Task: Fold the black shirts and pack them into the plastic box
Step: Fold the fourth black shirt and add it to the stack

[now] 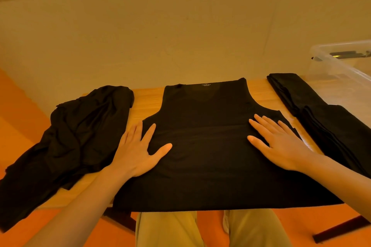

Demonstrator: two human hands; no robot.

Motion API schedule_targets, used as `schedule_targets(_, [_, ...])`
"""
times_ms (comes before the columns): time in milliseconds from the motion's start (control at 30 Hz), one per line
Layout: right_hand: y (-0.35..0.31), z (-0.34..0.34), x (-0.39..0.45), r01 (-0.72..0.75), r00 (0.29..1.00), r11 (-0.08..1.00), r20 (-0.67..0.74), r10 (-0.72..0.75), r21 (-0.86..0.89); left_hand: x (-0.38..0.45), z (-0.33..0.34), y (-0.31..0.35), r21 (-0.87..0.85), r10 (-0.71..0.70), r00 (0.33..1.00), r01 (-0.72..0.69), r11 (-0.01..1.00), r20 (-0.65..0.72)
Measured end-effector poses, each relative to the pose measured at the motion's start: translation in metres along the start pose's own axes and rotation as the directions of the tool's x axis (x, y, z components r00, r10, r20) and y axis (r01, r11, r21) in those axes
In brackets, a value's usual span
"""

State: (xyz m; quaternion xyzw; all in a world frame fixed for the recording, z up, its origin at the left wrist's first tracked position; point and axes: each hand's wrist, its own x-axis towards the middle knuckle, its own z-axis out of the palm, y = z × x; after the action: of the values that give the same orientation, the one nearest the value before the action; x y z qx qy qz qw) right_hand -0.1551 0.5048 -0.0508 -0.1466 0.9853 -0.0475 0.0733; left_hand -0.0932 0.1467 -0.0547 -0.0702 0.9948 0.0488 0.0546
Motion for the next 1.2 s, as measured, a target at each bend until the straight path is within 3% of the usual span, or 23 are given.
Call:
schedule_targets(233, [-0.001,-0.003,-0.016,0.014,1.000,1.000,0.027,-0.014,0.021,-0.016,0.006,-0.001,-0.016,-0.019,1.000,0.019,1.000,-0.009])
schedule_targets(333, [0.002,-0.009,-0.013,-0.006,1.000,1.000,0.017,0.005,0.028,-0.015,0.003,-0.003,-0.055,0.047,0.998,-0.050,0.997,-0.046])
schedule_targets(433, [0.008,-0.009,-0.010,-0.010,0.999,1.000,0.044,0.010,0.010,-0.014,0.002,-0.010,-0.070,0.128,0.992,-0.127,0.989,0.008])
schedule_targets(600, [0.013,-0.004,-0.018,0.028,0.999,0.999,0.031,-0.029,0.034,-0.021,0.002,-0.011,-0.074,0.139,0.988,-0.135,0.988,0.061])
schedule_targets(667, [0.014,-0.007,-0.020,0.042,0.999,0.994,0.002,-0.042,0.100,-0.023,0.001,-0.013,-0.127,0.162,0.987,-0.163,0.978,-0.016])
schedule_targets(767, [0.024,-0.017,-0.022,0.029,0.999,0.979,-0.040,-0.021,0.204,-0.025,-0.002,-0.023,-0.147,0.179,0.955,-0.218,0.965,-0.238])
schedule_targets(900, [0.048,-0.031,-0.026,0.068,0.998,0.993,-0.003,-0.068,0.094,-0.029,-0.014,-0.035,-0.113,0.172,0.931,-0.218,0.969,-0.322])
schedule_targets(1067, [0.058,-0.038,-0.026,0.118,0.993,0.993,0.029,-0.118,-0.019,-0.034,-0.022,-0.042,-0.215,0.214,0.940,-0.274,0.938,-0.265])
schedule_targets(1200, [0.052,-0.039,-0.021,0.165,0.985,0.984,-0.034,-0.168,-0.070,-0.028,-0.027,-0.033,-0.294,0.130,0.971,-0.186,0.937,-0.199])
